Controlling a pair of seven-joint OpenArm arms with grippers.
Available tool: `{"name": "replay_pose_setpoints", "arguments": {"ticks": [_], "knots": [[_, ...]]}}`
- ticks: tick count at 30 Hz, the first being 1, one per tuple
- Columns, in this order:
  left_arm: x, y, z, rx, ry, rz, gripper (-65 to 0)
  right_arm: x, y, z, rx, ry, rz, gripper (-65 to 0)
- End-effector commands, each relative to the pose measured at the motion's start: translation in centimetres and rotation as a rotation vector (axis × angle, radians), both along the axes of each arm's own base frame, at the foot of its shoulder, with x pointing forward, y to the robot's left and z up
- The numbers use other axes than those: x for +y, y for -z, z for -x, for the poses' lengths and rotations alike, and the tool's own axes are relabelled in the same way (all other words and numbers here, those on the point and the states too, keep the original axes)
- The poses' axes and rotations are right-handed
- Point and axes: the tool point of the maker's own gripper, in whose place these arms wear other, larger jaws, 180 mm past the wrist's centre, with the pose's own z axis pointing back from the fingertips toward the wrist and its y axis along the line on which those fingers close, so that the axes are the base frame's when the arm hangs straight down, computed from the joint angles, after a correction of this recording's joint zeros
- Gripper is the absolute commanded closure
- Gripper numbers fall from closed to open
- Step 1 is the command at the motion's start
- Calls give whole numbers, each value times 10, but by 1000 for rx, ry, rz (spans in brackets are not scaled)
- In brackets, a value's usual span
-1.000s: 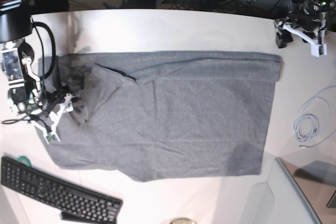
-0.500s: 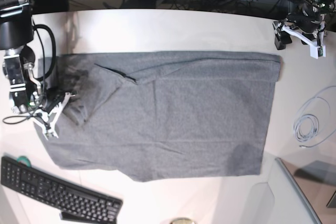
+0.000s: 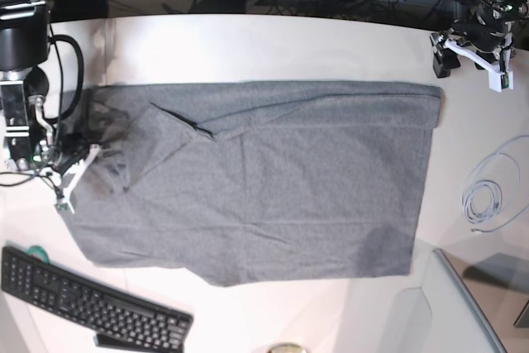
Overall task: Layout the t-shirt on the table in an organized manner, then fold the t-shirt properly
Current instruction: 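Grasp the shirt side with the right gripper and tug it outward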
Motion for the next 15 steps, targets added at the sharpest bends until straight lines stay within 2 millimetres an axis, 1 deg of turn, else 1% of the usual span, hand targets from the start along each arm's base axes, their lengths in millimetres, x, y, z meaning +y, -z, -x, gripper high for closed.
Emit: {"name": "replay_pose_setpoints", "arguments": {"ticks": [1,4,6,8,10,11,12,14,15], "knots": [[7,-10,-6,-35,7,-22,-571,-10,-12,-12,-43,15,17,-18],[7,-10,-6,-35,7,-22,-571,-8,-12,-13,-54,78,15,-23],[7,-10,-6,-35,7,-22,-571,-16,-13,-12,-71,161,5,-27],[6,-10,-6,-35,7,-21,-571,-14,-14,-12,-87,202,-32,-74],[6,-10,-6,-38,6,-19,-571,-12,-28,-18,-146,203,-67,-171],[6,-10,-7,-39,6,-18,-571,-10,-36,-16,-180,195,-82,-228],[6,-10,-7,-42,5,-15,-571,-5,-47,-17,-223,179,-102,-296],[3,-3,-7,-36,-5,9,-571,4,-72,-17,-328,151,-137,-405],[2,-1,-14,-57,-13,25,-571,6,-82,-15,-383,153,-152,-443]]}}
